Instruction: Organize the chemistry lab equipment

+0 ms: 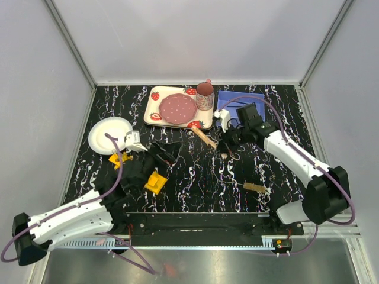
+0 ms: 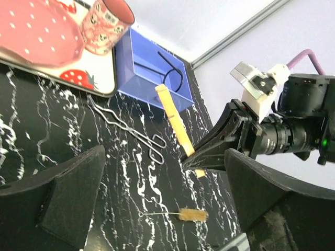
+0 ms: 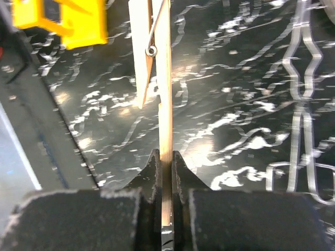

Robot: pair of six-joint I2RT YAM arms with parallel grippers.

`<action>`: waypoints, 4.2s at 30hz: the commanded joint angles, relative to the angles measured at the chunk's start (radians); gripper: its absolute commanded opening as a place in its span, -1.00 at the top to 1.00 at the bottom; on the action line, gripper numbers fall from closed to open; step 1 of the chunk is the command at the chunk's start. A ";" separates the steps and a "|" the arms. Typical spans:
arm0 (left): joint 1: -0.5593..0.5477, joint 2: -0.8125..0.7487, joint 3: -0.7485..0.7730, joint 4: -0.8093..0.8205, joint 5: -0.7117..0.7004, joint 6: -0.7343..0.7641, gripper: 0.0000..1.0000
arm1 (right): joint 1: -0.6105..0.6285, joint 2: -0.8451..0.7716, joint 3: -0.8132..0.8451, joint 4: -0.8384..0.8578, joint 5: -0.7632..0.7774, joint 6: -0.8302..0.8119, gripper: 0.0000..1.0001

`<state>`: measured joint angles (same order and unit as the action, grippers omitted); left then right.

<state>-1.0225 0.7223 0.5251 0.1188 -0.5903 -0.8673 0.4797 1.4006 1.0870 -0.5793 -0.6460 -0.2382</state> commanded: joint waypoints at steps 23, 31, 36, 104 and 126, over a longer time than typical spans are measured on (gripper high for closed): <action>0.048 -0.070 -0.027 -0.192 0.233 0.176 -0.98 | -0.224 0.570 0.642 -0.151 0.781 -0.796 0.99; 0.050 -0.095 -0.036 -0.205 0.234 0.166 -0.98 | -0.227 0.635 0.706 -0.160 0.815 -0.773 0.35; 0.048 -0.093 -0.036 -0.209 0.238 0.166 -0.98 | -0.227 0.548 0.670 -0.174 0.775 -0.722 -0.21; 0.053 -0.012 -0.048 -0.151 0.277 0.140 -0.98 | -0.112 -0.158 -0.330 -0.238 0.247 -0.782 1.00; 0.133 -0.080 -0.085 -0.090 0.377 0.088 -0.98 | -0.177 0.146 0.214 -0.209 0.393 -0.766 1.00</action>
<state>-0.8967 0.6613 0.4496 -0.0208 -0.2367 -0.7650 0.3199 1.5082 1.2179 -0.8314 -0.2901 -1.0157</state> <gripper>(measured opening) 0.984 0.011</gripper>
